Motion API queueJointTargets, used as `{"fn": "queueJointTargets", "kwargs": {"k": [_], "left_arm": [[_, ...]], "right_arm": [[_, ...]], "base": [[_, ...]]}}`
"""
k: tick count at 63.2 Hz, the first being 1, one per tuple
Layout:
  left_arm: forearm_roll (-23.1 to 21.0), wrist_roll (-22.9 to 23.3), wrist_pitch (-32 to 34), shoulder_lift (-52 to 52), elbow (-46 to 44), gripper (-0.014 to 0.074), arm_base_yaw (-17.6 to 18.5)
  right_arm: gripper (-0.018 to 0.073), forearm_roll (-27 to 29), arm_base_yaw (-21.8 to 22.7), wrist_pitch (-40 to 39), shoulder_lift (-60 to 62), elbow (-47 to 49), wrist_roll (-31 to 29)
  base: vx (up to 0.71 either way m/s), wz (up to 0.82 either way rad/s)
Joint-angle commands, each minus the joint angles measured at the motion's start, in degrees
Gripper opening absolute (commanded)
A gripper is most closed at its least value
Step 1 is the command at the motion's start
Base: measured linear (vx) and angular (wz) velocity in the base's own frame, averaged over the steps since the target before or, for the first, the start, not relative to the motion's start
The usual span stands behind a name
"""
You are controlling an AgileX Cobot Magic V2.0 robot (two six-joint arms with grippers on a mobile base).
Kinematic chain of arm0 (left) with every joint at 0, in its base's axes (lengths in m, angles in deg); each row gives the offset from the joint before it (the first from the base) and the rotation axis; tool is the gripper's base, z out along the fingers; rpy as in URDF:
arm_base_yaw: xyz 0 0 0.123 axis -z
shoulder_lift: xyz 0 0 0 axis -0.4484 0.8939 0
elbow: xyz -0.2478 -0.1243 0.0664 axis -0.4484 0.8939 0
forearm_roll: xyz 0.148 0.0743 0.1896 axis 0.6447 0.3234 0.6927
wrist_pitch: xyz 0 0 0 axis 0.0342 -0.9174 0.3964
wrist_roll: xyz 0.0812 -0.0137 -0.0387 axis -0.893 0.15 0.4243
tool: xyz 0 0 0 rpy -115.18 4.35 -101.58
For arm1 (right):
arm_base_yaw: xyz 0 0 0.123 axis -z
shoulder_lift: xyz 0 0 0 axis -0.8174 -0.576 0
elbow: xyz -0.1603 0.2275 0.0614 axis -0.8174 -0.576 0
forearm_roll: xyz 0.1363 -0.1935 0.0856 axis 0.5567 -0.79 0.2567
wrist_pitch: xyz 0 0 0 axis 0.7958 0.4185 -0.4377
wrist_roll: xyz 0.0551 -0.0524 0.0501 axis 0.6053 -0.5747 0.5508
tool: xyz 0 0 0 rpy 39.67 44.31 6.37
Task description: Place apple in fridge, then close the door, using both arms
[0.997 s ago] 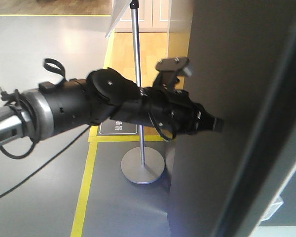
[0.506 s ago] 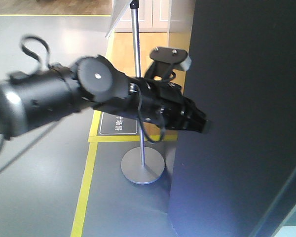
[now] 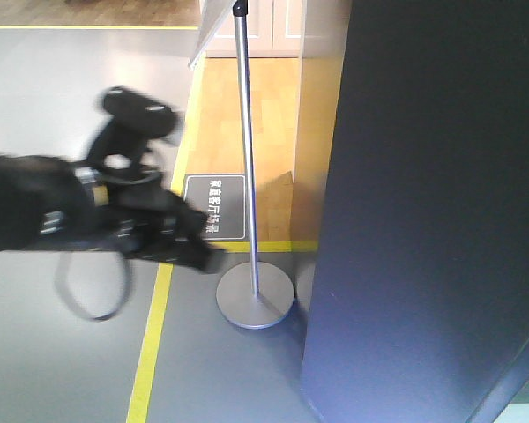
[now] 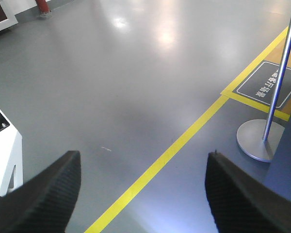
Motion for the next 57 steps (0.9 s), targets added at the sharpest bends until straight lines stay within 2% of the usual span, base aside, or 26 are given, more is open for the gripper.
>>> {"fn": "queueJointTargets", "kwargs": {"k": [1,22,32,36,42,57], "left_arm": [[0.6,0.9,3.9,-5.8,2.5,-0.0006,-2.7],[3.2,1.1,3.9,-16.8,14.3,-0.0006,-9.7],[4.3,1.1,4.7,-20.0,16.9,-0.0006,-11.6],[5.0,1.1,4.1,-20.3,17.0,-0.0006,-11.6],[5.0,1.1,2.8,-20.3,16.9,-0.0006,-11.6],[5.0,1.1,2.4,-20.3,16.9,-0.0006,-11.6]], "right_arm": [[0.0513,1.6,-0.1,-3.4,-0.8,1.2,-0.3],[0.0513,1.6,-0.1,-2.3,-0.8,1.2,-0.3],[0.0483,-2.9,0.0,-2.3,-1.2,1.2,1.9],[0.0438,-6.1,0.0,-2.7,-2.2,1.2,6.2],[0.0321,-9.5,0.0,-2.8,-5.1,1.3,10.8],[-0.0016,-12.8,0.0,-4.9,-16.3,2.1,10.4]], "base": [[0.00,0.00],[0.00,0.00],[0.00,0.00],[0.00,0.00],[0.00,0.00],[0.00,0.00]]}}
